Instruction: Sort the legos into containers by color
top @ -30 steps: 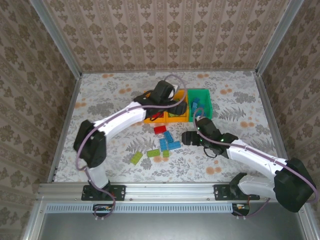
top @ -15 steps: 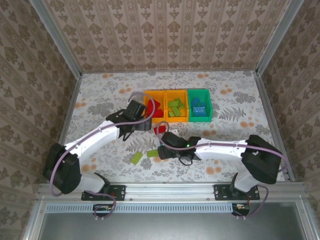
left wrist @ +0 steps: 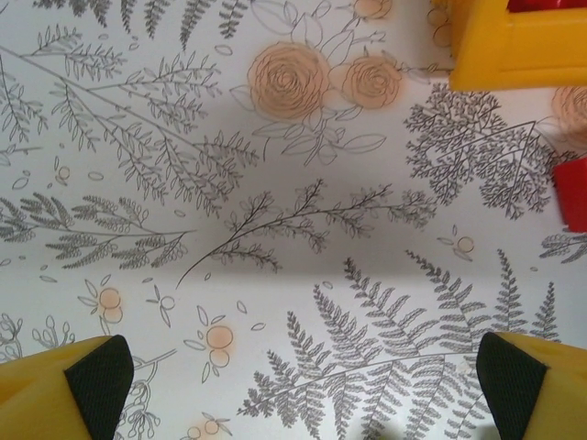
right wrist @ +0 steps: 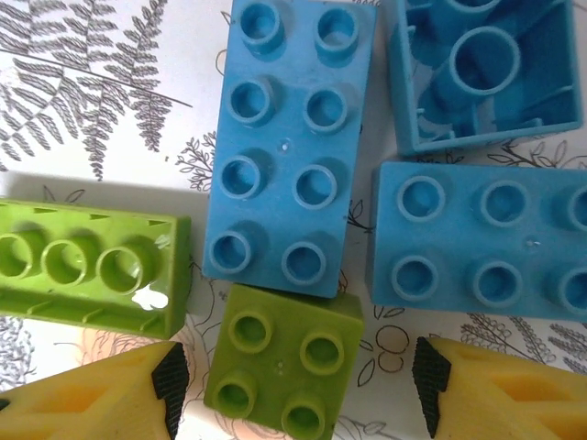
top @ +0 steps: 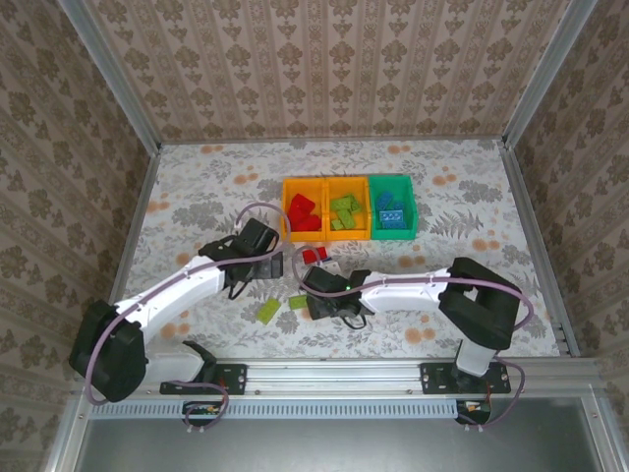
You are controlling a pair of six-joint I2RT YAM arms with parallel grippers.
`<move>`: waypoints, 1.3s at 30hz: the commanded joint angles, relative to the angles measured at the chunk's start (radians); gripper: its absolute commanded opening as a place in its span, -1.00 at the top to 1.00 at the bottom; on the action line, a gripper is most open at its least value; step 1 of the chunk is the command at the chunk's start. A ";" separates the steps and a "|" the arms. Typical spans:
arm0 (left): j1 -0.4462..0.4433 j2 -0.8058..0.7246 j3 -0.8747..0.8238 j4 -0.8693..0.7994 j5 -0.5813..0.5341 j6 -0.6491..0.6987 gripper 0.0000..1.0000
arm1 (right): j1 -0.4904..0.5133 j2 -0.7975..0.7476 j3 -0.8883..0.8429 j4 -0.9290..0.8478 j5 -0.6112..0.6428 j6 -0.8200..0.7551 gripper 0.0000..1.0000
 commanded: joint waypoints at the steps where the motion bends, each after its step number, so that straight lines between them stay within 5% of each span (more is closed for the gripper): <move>1: 0.009 -0.031 -0.018 -0.025 -0.007 -0.037 -1.00 | 0.003 0.037 0.045 -0.070 0.028 0.009 -0.30; 11: 0.001 -0.064 -0.089 -0.029 0.033 -0.067 -1.00 | 0.006 0.010 0.041 -0.088 0.052 -0.004 0.29; 17: -0.015 -0.096 -0.129 -0.034 0.041 -0.091 -1.00 | -0.014 -0.169 0.017 -0.111 0.066 -0.049 0.37; 23: -0.049 -0.126 -0.166 -0.027 0.044 -0.116 -1.00 | -0.203 -0.256 0.064 -0.105 0.042 -0.166 0.39; 32: -0.164 -0.082 -0.174 -0.057 0.015 -0.183 -1.00 | -0.477 0.018 0.382 -0.127 -0.063 -0.304 0.38; 39: -0.197 -0.060 -0.186 -0.055 0.021 -0.197 -0.99 | -0.552 0.249 0.591 -0.181 -0.113 -0.311 0.29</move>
